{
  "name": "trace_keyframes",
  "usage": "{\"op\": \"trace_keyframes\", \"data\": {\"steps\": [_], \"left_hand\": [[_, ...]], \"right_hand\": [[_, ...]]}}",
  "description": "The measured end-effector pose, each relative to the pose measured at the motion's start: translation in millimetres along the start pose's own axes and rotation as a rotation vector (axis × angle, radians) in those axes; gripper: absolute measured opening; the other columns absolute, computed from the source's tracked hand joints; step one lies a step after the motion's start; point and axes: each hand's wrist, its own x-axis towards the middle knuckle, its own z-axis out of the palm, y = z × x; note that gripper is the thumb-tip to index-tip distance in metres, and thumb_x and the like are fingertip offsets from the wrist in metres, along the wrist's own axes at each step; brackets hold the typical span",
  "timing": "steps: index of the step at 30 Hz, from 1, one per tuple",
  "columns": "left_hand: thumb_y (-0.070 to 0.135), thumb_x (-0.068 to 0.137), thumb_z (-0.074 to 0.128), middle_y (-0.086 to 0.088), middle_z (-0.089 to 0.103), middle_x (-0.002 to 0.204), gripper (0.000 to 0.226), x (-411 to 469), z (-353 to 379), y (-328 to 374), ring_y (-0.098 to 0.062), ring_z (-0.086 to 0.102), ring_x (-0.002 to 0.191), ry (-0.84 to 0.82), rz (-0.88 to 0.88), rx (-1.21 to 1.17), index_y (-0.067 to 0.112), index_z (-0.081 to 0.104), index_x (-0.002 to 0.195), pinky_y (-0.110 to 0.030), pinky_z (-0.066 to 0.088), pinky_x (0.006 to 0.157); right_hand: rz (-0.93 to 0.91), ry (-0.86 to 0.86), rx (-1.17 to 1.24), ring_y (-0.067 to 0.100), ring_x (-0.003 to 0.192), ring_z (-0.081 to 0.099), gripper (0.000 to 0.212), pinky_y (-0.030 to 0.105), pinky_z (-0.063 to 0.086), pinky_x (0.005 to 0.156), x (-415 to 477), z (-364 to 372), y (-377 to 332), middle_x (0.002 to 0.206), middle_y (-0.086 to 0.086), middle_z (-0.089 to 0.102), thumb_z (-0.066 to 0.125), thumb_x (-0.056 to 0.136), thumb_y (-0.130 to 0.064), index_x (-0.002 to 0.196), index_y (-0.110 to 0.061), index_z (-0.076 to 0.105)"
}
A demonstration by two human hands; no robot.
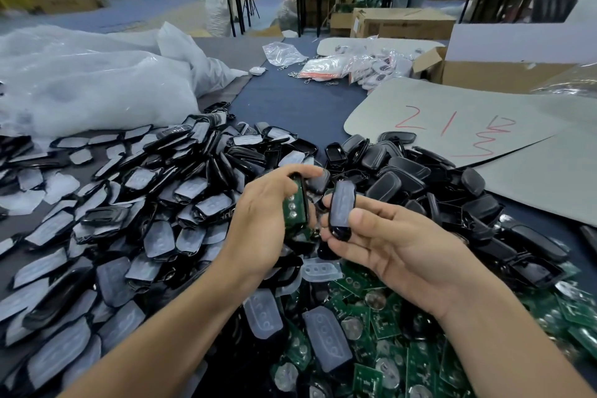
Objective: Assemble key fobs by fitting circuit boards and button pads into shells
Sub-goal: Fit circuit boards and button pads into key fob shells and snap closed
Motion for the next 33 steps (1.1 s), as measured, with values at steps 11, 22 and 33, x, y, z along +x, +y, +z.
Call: {"op": "trace_keyframes", "data": {"steps": [11,22,33], "left_hand": [[0.018,0.090,0.065,0.008,0.077,0.076,0.035,4.6,-1.5,-7.7,-0.009,0.068,0.056,0.096,0.035,0.254,0.050,0.077,0.099,-0.024,0.058,0.060],[0.004,0.095,0.067,-0.013,0.080,0.092,0.028,1.7,-4.4,-1.2,-0.023,0.075,0.072,-0.159,-0.035,-0.029,0.024,0.083,0.107,-0.027,0.061,0.068],[0.008,0.094,0.071,-0.016,0.078,0.084,0.023,1.6,-2.5,-6.1,-0.019,0.072,0.069,-0.148,-0.044,-0.089,0.014,0.080,0.114,-0.024,0.060,0.066]], "right_hand": [[-0.235,0.254,-0.390,0.018,0.099,0.074,0.029,0.037,0.061,0.091,6.1,7.9,16.1,0.104,0.004,0.080,0.077,0.087,-0.005,0.108,-0.024,0.082],[-0.577,0.390,-0.881,-0.012,0.093,0.070,0.052,0.002,0.047,0.084,1.5,19.8,14.7,0.091,-0.033,0.074,0.081,0.078,-0.004,0.090,-0.053,0.074],[-0.599,0.301,-0.802,-0.002,0.092,0.075,0.048,0.010,0.054,0.082,3.7,9.0,11.3,0.091,-0.021,0.079,0.081,0.077,0.001,0.095,-0.044,0.079]]}}
